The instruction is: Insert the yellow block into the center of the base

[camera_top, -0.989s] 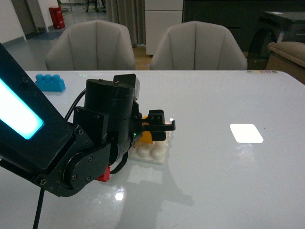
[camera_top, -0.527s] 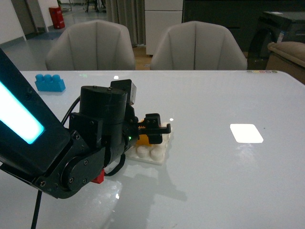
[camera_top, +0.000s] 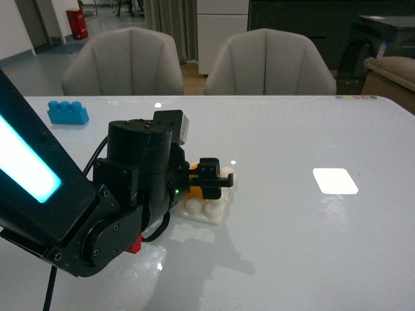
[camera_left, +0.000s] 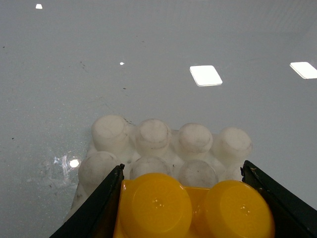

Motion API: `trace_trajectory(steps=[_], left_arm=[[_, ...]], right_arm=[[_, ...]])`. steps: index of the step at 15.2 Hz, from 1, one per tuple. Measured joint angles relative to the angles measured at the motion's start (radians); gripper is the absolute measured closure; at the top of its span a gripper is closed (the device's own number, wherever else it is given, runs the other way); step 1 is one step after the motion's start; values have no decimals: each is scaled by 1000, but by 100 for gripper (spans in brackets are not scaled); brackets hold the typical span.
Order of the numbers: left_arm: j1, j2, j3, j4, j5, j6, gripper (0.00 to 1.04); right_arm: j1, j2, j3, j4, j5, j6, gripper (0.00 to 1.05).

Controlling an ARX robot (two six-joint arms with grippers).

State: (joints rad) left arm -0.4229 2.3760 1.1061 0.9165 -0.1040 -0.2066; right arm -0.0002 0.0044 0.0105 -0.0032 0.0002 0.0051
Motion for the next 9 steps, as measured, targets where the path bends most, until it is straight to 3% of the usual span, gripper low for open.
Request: trace_trajectory(steps=[1,3,4,9], left_arm=[[-1,0,0,-1,2,7,36],[-9,0,0,-6,9,18,12],[-14,0,0,-6,11,24,5],[-21,-8,-5,-1,11,27,7]], right_arm=[[0,0,0,0,0,0,6],[0,0,0,0,0,0,6],[0,0,0,0,0,0,6],[0,0,0,0,0,0,6]])
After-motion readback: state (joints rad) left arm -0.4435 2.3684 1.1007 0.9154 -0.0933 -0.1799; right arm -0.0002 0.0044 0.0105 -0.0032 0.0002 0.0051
